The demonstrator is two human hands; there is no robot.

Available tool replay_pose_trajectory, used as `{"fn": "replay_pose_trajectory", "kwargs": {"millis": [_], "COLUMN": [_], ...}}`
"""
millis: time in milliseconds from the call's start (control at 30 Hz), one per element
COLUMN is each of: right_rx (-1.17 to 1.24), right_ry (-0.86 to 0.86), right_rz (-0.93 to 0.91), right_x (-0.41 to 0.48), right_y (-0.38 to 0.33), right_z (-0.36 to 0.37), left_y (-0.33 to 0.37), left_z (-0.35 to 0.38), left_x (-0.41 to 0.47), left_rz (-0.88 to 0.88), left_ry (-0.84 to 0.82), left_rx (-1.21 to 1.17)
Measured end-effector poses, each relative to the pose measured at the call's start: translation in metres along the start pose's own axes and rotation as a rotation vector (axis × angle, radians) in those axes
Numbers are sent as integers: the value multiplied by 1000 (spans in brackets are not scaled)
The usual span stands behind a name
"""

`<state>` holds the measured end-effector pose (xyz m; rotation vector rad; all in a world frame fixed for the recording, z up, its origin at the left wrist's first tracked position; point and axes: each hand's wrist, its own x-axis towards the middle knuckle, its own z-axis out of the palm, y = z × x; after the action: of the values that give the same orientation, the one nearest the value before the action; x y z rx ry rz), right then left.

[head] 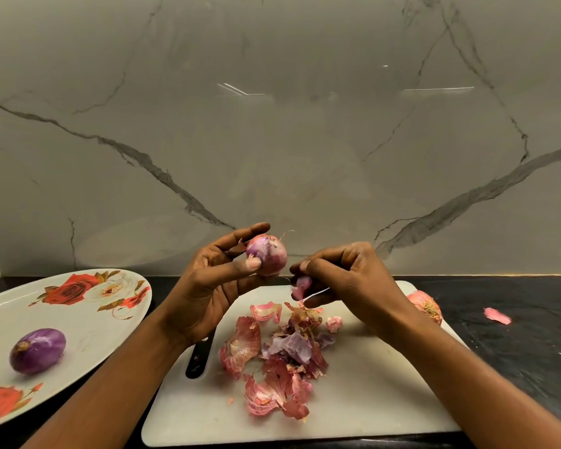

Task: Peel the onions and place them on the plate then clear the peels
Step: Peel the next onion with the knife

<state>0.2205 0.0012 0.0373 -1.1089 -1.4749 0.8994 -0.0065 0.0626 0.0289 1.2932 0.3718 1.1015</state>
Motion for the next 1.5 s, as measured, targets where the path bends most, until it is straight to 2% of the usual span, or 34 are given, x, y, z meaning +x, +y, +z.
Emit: {"fn": "replay_pose_trajectory", "kwargs": {"millis": [200, 467, 667, 800, 1067, 1167, 1333, 1500], "right_rx": [-50, -82, -95, -67, -123, -141, -44, -91], "right_ry": [-59, -57, 12, -8, 135, 72, -67, -56], "right_rz": [-37, -57, -127, -134, -106, -75, -40, -49], "right_x": [-1, -2, -3, -2, 3, 1, -2, -2], "right_y": [0, 1, 3, 3, 5, 4, -1, 2], "right_z": [4, 4, 3, 3, -4, -2, 3, 5], "left_y": [2, 1, 2, 3, 4, 1, 0, -2], "left_z": [7, 10, 10, 10, 6, 2, 5, 3], "left_x": [-1, -4, -5, -5, -2, 0, 0, -2], "left_rz": [-54, -32, -48, -66, -62, -43, -70, -96], "left_ry": [29, 37, -30, 1, 42, 88, 57, 8], "left_rx": [146, 306, 262, 200, 145, 157, 145, 222]}}
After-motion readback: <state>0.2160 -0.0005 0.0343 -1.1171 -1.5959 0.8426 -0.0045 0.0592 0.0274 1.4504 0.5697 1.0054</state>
